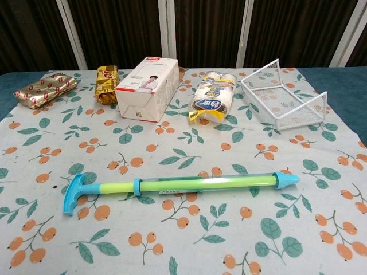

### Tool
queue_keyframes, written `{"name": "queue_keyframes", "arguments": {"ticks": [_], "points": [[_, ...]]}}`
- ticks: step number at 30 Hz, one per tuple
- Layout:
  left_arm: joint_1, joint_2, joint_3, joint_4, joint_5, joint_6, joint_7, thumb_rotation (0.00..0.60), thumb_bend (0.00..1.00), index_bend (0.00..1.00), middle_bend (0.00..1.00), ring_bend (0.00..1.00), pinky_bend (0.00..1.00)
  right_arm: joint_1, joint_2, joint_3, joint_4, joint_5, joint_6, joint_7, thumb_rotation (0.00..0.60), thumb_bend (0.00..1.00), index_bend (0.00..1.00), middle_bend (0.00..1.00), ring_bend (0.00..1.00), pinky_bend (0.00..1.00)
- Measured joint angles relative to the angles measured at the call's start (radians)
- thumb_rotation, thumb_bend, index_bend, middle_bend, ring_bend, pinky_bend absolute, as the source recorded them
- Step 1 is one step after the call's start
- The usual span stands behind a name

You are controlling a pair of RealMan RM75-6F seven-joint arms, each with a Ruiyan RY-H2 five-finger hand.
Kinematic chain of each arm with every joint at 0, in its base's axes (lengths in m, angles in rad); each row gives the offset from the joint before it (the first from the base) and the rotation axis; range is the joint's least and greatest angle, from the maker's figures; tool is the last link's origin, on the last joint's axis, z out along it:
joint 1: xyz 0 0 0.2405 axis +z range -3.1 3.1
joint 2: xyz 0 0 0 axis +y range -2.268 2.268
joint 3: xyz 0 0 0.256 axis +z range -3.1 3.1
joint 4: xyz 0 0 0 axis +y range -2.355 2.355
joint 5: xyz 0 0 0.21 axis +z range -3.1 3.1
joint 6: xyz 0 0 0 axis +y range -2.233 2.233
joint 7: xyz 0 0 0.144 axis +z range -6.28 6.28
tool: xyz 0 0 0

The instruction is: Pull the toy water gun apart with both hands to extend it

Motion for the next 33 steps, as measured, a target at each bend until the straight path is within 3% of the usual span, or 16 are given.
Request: {"name": "queue_keyframes", "arguments": {"ticks": [23,33], "points": [[-0.004,0.002,0.000,-0.008,-0.009,-0.017,0.023,0.600,0.12,0.03,0.00,0.00,0.04,0.003,0.000,-0.001,0.000,0.003,-0.009,-0.002,0.600,0.42,0.00,0.00,0.00,0.00],[-0.041,0.010,0.014,-0.026,0.034,-0.079,0.171,0.600,0.12,0.05,0.00,0.00,0.06,0.001,0.005,-0.003,-0.001,0.002,-0.007,0.011,0.600,0.42,0.00,0.00,0.00,0.00]]}}
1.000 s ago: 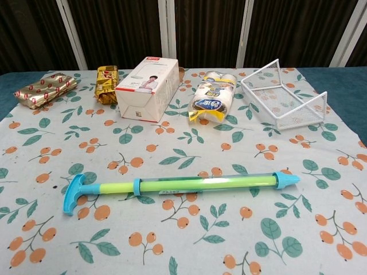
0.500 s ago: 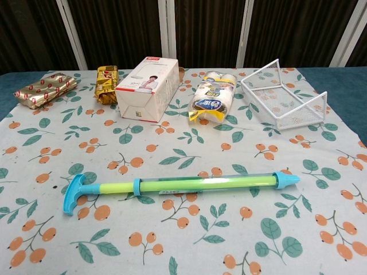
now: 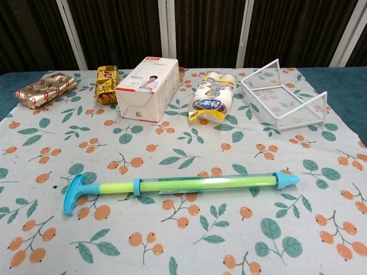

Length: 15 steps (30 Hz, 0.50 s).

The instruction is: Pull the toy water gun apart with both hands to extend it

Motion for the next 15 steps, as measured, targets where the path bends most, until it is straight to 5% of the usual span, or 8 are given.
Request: {"name": "queue_keyframes", "arguments": {"ticks": [10,15], "points": [[-0.105,-0.024,-0.011,-0.128,0.039,-0.160,0.263,0.600,0.13,0.12,0.02,0.00,0.09,0.001,0.000,0.001,0.000,0.003,-0.002,0.001,0.600,0.42,0.00,0.00,0.00,0.00],[-0.166,-0.069,-0.046,-0.208,-0.041,-0.262,0.394,0.600,0.14,0.16,0.06,0.00,0.09,0.002,0.000,0.001,0.001,0.004,-0.004,0.005,0.600,0.42,0.00,0.00,0.00,0.00]]}}
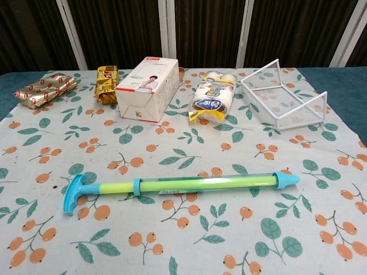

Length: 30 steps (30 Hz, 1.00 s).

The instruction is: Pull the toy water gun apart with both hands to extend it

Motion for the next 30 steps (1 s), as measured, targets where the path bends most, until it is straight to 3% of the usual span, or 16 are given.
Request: {"name": "queue_keyframes", "arguments": {"ticks": [11,19,30], "points": [[-0.123,-0.211,-0.093,-0.058,-0.296,-0.091,0.257,0.600,0.30,0.28,0.12,0.02,0.12,0.003,0.000,-0.001,0.002,0.001,-0.008,-0.002,0.600,0.42,0.00,0.00,0.00,0.00],[-0.198,-0.348,-0.123,-0.041,-0.450,-0.083,0.410,0.600,0.33,0.34,0.15,0.02,0.12,0.007,-0.003,0.000,0.002,0.005,-0.014,-0.003,0.600,0.42,0.00,0.00,0.00,0.00],[-0.288,-0.512,-0.146,0.046,-0.626,-0.030,0.530,0.600,0.34,0.39,0.16,0.02,0.12,0.011,-0.002,0.001,-0.002,0.013,-0.027,-0.004,0.600,0.42,0.00,0.00,0.00,0.00]]}}
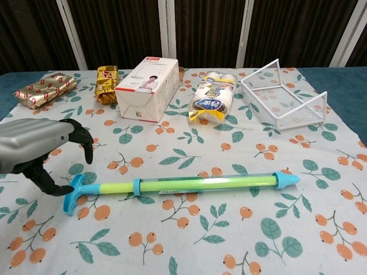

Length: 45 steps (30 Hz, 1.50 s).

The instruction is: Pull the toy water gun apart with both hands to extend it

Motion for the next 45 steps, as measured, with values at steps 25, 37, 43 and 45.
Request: {"name": "queue_keyframes", "arguments": {"ticks": [25,37,43,45], "points": [[-0.081,-0.114,0.044,0.102,-0.104,0.065,0.014,0.600,0.47,0.49,0.19,0.02,0.12,0.009,0.000,0.000,-0.005,0.010,-0.021,-0.004,0.600,0.42,0.00,0.00,0.00,0.00],[-0.076,-0.079,0.071,0.099,-0.083,0.081,-0.034,0.600,0.51,0.57,0.24,0.04,0.12,0.008,0.000,0.001,-0.004,0.012,-0.018,-0.005,0.600,0.42,0.00,0.00,0.00,0.00],[-0.063,-0.024,0.073,0.075,-0.062,0.084,-0.099,0.600,0.51,0.58,0.25,0.04,0.12,0.010,0.004,0.002,-0.018,0.020,-0.026,-0.011,0.600,0.42,0.00,0.00,0.00,0.00],[-0.058,-0.008,0.071,0.070,-0.057,0.085,-0.126,0.600,0.52,0.59,0.26,0.05,0.12,0.015,0.005,0.004,-0.022,0.021,-0.033,-0.021,0.600,0.42,0.00,0.00,0.00,0.00]]}}
